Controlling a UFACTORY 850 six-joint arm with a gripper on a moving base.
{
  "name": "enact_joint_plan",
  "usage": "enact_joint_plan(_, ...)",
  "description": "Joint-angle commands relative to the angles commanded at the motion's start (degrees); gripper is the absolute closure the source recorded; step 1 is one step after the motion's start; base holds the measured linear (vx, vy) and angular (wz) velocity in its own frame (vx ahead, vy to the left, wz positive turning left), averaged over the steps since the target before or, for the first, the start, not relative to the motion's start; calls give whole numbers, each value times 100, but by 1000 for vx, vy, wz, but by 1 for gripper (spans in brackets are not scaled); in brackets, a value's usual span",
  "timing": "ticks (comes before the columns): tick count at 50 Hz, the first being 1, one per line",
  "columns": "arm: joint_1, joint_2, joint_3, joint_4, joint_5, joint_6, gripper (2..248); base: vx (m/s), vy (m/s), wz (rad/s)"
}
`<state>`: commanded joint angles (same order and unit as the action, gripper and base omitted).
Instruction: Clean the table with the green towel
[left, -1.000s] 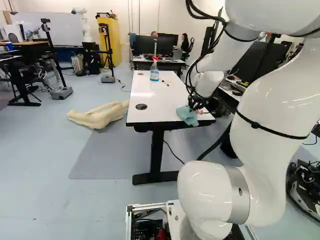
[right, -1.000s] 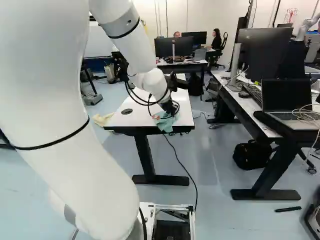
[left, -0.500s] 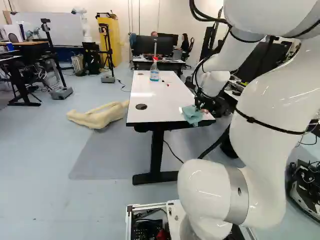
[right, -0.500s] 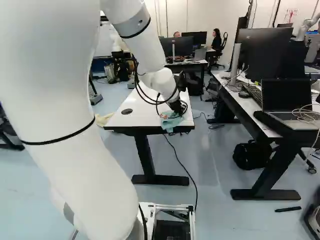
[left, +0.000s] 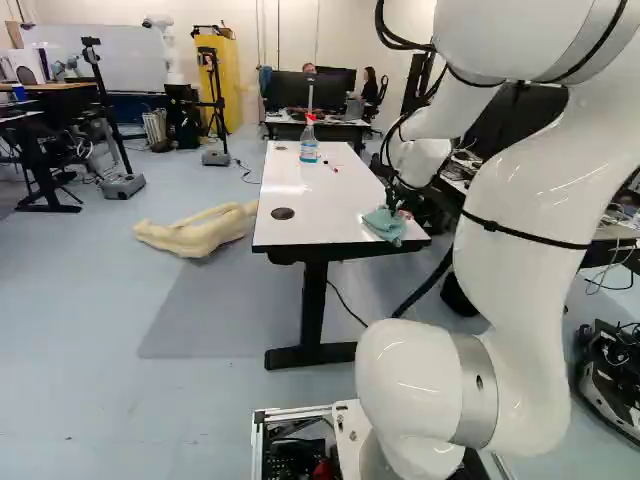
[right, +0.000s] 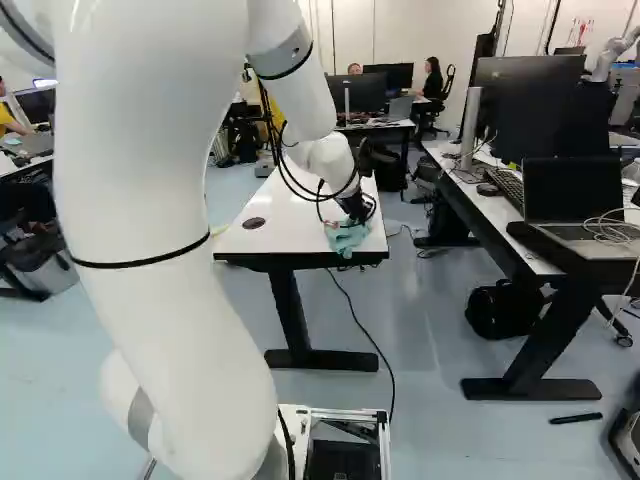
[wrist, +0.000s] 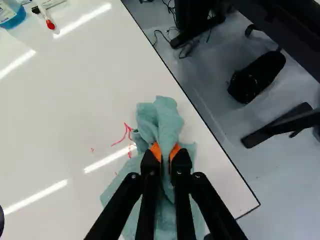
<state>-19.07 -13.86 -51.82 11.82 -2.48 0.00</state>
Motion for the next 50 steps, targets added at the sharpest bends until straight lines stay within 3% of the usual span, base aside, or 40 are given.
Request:
enact_joint_plan(15, 202, -274, -328, 0, 0, 0, 212, 0, 0, 0)
enact_joint_plan(50, 853, -376, -453, 0, 0, 0, 212, 0, 0, 0)
